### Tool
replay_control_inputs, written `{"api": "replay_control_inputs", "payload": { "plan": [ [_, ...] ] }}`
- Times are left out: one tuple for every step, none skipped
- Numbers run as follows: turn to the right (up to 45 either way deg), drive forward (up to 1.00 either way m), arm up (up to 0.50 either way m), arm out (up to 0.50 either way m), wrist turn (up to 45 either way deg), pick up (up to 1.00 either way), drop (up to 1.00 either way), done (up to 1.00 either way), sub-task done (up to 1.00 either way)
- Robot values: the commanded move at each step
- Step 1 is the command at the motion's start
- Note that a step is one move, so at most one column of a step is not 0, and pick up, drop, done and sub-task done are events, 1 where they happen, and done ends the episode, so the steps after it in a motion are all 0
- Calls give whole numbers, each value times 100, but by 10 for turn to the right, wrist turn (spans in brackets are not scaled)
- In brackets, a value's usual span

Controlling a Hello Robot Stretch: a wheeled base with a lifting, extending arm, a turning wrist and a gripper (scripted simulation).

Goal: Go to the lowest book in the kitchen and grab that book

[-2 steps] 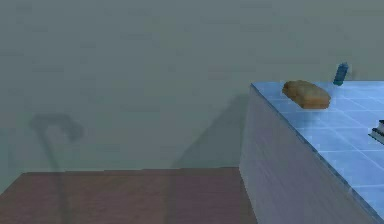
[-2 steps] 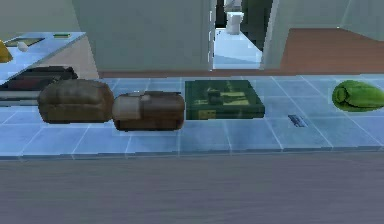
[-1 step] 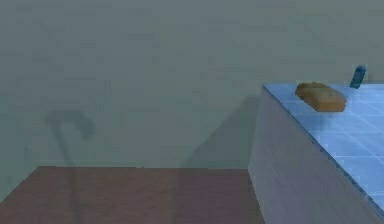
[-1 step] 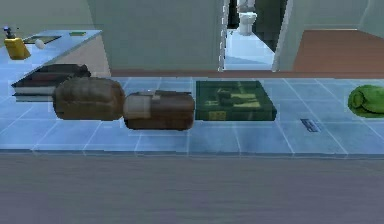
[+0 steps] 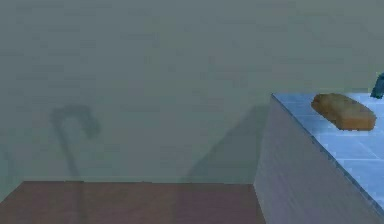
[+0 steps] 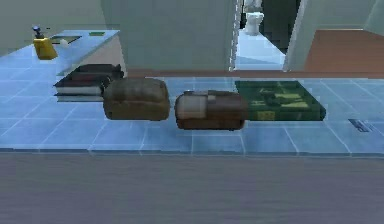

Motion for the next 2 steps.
{"api": "replay_control_inputs", "payload": {
  "plan": [
    [450,0,0,0,0,0,0,0,0],
    [450,0,0,0,0,0,0,0,0]
  ]
}}
